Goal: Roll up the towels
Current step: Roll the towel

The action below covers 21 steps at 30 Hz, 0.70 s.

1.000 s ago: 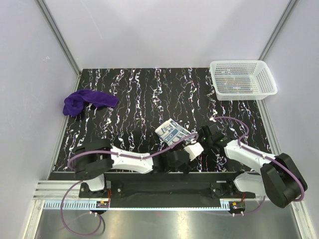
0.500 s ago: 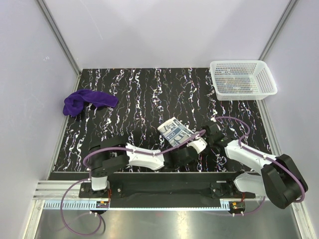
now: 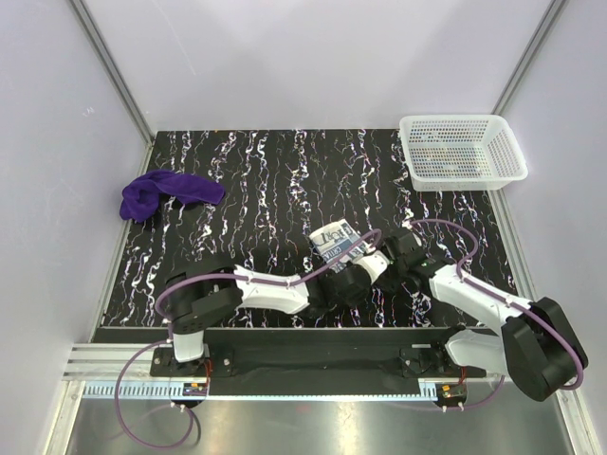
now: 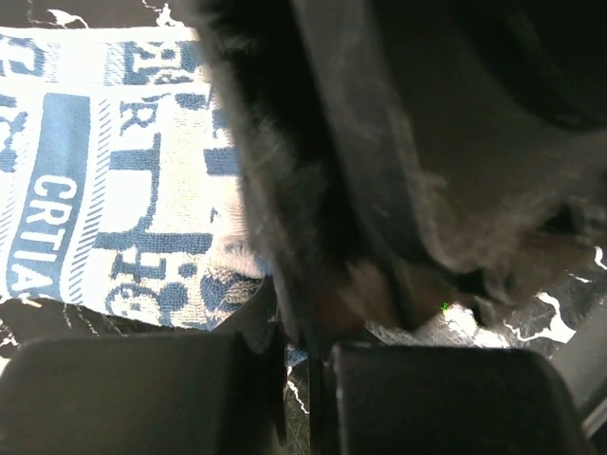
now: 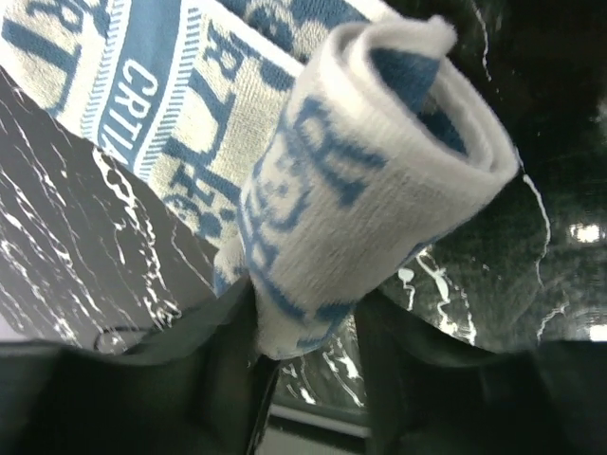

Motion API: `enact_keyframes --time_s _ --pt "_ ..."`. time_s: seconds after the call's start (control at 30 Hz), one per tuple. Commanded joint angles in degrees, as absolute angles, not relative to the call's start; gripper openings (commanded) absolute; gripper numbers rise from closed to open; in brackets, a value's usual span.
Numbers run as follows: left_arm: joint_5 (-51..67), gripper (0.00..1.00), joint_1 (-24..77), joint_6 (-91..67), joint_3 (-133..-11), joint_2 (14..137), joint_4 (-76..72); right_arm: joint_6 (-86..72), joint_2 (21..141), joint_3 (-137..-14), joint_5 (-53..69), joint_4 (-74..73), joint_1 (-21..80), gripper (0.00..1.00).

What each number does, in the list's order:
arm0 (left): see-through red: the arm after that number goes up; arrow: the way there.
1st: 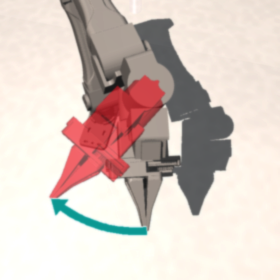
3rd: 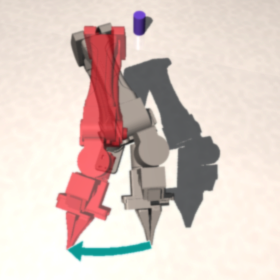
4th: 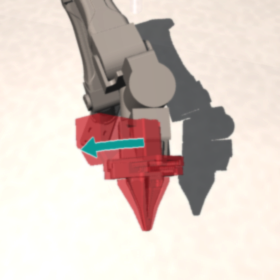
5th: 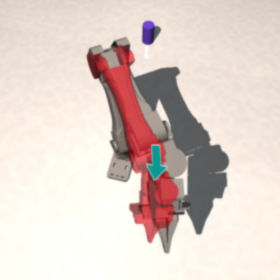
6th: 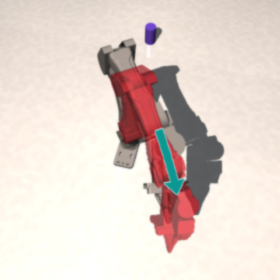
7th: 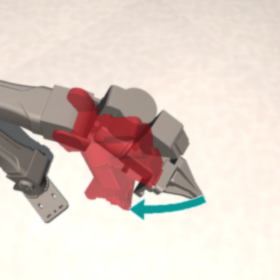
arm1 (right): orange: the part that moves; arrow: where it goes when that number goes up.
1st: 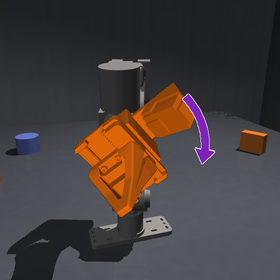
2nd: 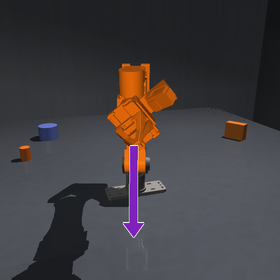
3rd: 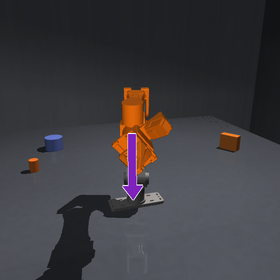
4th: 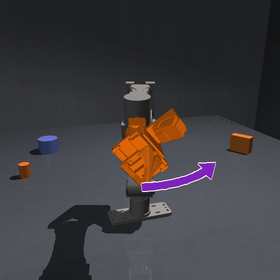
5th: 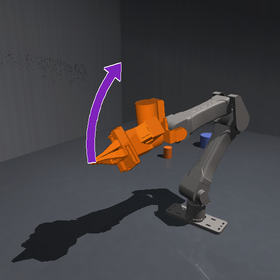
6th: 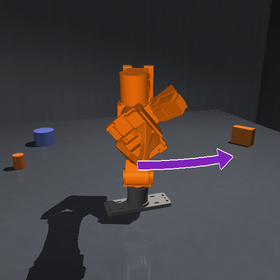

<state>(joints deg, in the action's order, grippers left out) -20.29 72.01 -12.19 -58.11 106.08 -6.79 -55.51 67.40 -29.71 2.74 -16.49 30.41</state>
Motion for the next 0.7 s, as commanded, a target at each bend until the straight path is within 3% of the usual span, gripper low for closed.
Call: enact_keyframes --time_s 0.0,0.07,0.2,0.37,0.67 --pt "-13.99 0.00 69.79 -14.32 -57.66 104.94 -4.40 -53.26 65.92 -33.83 6.42 -22.75 31.11 0.56" --pt "-11.88 0.00 69.26 -15.38 -57.92 104.59 -2.65 -52.30 65.48 -35.59 4.23 -24.51 31.20 0.74" --pt "-7.22 0.00 68.64 -16.70 -58.36 104.15 -0.35 -51.07 65.04 -40.16 -2.35 -32.14 31.03 0.88" --pt "-3.08 0.00 68.20 -17.49 -58.80 104.15 1.30 -51.59 66.35 -46.58 -12.56 -39.46 29.72 0.95" --pt "8.33 0.00 66.18 -19.86 -61.08 105.03 4.74 -49.22 62.67 -47.90 -14.41 -42.27 21.45 0.97"
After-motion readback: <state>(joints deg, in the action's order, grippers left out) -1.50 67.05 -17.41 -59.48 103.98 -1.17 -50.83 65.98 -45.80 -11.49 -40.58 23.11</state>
